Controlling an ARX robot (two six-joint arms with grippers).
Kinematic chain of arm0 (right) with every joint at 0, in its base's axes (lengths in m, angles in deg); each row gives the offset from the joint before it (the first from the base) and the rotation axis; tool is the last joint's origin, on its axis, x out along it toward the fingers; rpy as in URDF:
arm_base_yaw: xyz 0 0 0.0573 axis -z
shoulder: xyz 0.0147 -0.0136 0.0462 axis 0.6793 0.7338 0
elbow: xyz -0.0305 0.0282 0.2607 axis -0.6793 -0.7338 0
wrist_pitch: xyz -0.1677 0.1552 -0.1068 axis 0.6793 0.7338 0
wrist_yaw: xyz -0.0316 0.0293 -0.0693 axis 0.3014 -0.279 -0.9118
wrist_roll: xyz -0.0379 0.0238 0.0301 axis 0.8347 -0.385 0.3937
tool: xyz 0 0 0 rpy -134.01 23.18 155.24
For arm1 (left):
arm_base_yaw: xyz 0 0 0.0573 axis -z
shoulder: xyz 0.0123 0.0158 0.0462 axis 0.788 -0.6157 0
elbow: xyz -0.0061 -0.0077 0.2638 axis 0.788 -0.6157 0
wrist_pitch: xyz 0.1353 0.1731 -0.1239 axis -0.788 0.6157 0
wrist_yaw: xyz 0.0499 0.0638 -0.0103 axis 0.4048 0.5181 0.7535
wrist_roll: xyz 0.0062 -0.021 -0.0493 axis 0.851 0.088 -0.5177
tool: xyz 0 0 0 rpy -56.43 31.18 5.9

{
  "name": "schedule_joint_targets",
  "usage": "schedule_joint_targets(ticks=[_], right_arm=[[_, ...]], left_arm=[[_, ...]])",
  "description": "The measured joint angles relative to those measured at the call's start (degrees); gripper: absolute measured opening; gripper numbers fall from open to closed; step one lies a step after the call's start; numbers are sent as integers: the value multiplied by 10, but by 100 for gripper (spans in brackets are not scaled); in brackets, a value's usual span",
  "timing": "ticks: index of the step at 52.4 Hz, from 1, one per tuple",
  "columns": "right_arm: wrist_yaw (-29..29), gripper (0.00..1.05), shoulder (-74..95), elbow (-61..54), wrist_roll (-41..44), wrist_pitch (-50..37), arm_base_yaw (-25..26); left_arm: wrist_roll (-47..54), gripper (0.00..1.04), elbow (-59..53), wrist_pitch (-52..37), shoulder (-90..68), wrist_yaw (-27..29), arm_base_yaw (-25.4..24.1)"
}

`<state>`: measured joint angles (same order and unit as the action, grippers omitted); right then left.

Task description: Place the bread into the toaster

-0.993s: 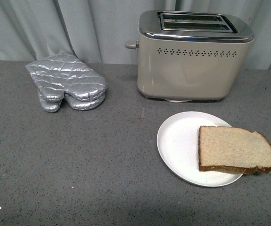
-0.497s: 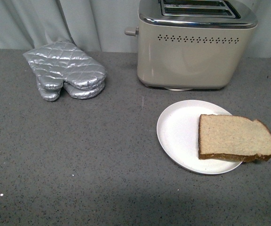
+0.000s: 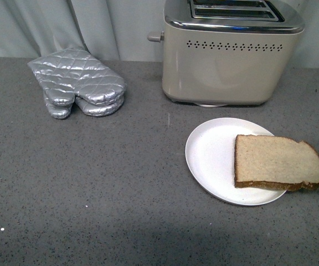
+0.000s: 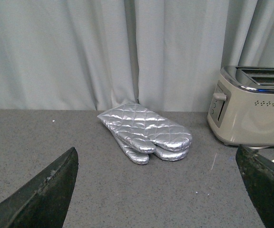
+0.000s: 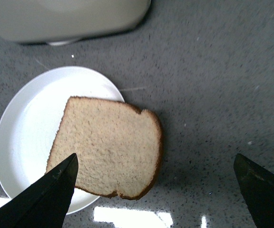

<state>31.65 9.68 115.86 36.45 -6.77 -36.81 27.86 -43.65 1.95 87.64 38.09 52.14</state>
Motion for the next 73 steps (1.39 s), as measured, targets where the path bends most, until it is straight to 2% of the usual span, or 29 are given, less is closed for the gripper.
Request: schedule_joint_targets(ticks=[19,32,36,41,44,51,60,66,73], right_arm=[[80,95,182,121,-57,87,27],[123,93,245,144,-129,71,20],[133,83,255,145,-153,57,17],[134,62,261,148,-189,47,14],[133,56,261,150,-192,47,13],[132,31,261,155,-200,56,12],[138,5,252,159,-206,84,12],[152,1,227,158,-223,92,12],[186,1,148,147,-333,114,2]], left_arm=[[0,98,0,0,0,0,0],[0,98,0,0,0,0,0],[0,98,0,0,0,0,0],[0,98,0,0,0,0,0],[0,98,0,0,0,0,0],[0,98,0,0,0,0,0],[0,98,0,0,0,0,0],[0,98,0,0,0,0,0],[0,98,0,0,0,0,0]])
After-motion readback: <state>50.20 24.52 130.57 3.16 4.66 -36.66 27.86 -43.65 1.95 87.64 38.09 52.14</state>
